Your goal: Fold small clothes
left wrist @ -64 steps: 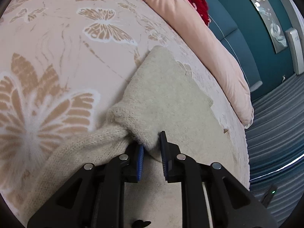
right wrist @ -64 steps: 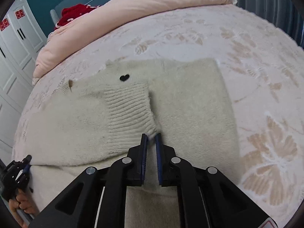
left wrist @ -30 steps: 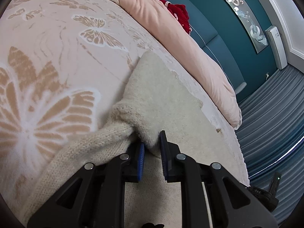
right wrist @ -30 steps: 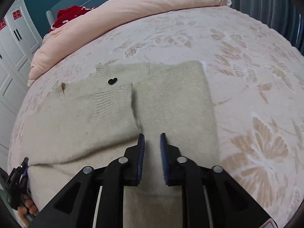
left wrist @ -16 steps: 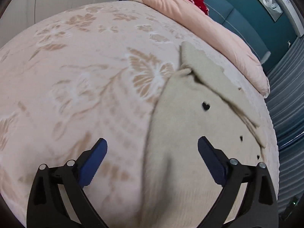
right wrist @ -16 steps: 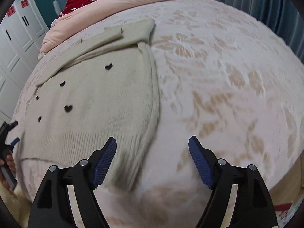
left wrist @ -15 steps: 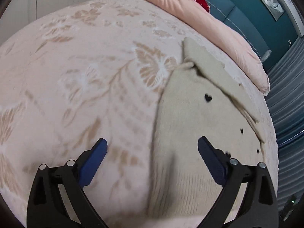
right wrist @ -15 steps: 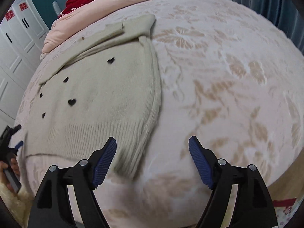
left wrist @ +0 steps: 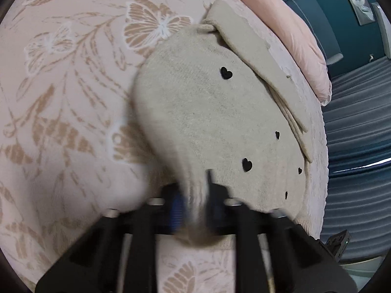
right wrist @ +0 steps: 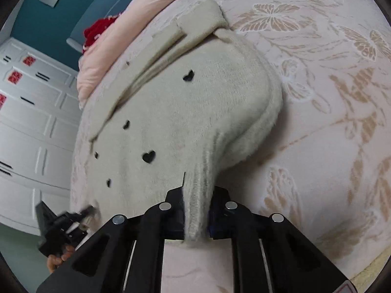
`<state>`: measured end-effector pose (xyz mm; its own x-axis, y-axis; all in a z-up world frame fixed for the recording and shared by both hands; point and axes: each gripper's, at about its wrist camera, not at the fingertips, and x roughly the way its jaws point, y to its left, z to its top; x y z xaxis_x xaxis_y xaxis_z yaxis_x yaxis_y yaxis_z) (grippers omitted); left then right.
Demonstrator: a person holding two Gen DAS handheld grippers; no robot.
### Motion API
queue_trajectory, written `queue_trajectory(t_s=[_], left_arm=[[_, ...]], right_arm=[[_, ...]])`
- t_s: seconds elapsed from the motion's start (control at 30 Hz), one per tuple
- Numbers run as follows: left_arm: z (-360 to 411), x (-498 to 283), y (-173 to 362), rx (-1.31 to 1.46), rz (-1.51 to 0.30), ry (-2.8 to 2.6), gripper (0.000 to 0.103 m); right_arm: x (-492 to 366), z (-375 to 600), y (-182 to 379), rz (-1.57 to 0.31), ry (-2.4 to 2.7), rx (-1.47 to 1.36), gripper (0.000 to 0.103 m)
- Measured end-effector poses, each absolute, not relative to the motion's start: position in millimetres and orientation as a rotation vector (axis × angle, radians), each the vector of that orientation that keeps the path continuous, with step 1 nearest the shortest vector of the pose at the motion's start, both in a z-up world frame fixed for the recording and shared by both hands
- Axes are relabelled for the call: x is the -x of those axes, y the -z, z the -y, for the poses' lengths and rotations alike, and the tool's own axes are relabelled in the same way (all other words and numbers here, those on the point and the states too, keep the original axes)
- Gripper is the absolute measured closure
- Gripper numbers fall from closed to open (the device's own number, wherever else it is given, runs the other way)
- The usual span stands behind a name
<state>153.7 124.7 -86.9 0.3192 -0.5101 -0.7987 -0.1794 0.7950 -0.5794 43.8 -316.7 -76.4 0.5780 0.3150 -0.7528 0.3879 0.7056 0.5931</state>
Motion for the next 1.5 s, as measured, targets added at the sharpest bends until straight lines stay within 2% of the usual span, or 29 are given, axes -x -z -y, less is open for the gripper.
queue_trajectory(t_s=[0.2, 0.37, 0.53, 0.63, 0.7, 0.8, 0.93, 1.0, 1.07, 1.1, 1.13, 1.2, 1.23, 1.27, 1.3, 1.33, 1.5], left_arm=[[-155, -110, 28, 0.632, -1.135, 0.246, 0.097], [-170, -38, 4, 0.603, -1.125, 0.295, 0.097], [-174, 52, 4, 0.502, -1.260, 0.339, 0.097], [-175, 102, -12, 0.414, -1.320, 0.392, 0.097], [-177, 120, -29, 0.422, -1.333, 0.404, 0.097], [-181, 113, -61, 0.489, -1.258, 0.412, 0.097], [-163, 40, -94, 0.425, -1.054, 0.422, 0.094], [-151, -12, -89, 0.386, -0.981, 0.372, 0.089], [-136, -61, -73, 0.368, -0.939, 0.315, 0.065], [-130, -79, -64, 0.351, -0.943, 0.249, 0.045], [-128, -93, -55, 0.353, -0.955, 0.199, 0.036], [-129, -105, -42, 0.354, -0.971, 0.153, 0.036], [-132, -103, -39, 0.375, -0.973, 0.159, 0.028], [-134, -102, -36, 0.389, -0.978, 0.187, 0.023], [-137, -98, -33, 0.390, -0.979, 0.201, 0.014], [-139, -95, -30, 0.381, -0.974, 0.209, 0.013], [-122, -107, -12, 0.251, -0.989, 0.237, 0.013]], right_arm=[[3, 332, 17, -0.890, 0.012, -0.747, 0.095], [63, 339, 0, -0.933, -0.030, -0.683, 0.095], [136, 323, 9, -1.132, -0.135, -0.561, 0.095], [188, 304, 6, -1.278, -0.250, -0.442, 0.095], [213, 299, -6, -1.296, -0.302, -0.454, 0.095], [211, 308, -43, -1.189, -0.314, -0.477, 0.095], [144, 342, -86, -0.926, -0.279, -0.489, 0.094], [94, 361, -82, -0.830, -0.203, -0.520, 0.091], [46, 374, -66, -0.786, -0.099, -0.531, 0.083], [28, 378, -55, -0.797, -0.007, -0.523, 0.082], [17, 380, -45, -0.814, 0.047, -0.538, 0.079], [12, 379, -32, -0.806, 0.114, -0.589, 0.073], [16, 378, -30, -0.794, 0.125, -0.580, 0.063], [21, 372, -29, -0.778, 0.124, -0.555, 0.044], [26, 366, -28, -0.771, 0.132, -0.519, 0.037], [31, 361, -25, -0.767, 0.143, -0.479, 0.033], [20, 360, -1, -0.854, 0.148, -0.385, 0.032]])
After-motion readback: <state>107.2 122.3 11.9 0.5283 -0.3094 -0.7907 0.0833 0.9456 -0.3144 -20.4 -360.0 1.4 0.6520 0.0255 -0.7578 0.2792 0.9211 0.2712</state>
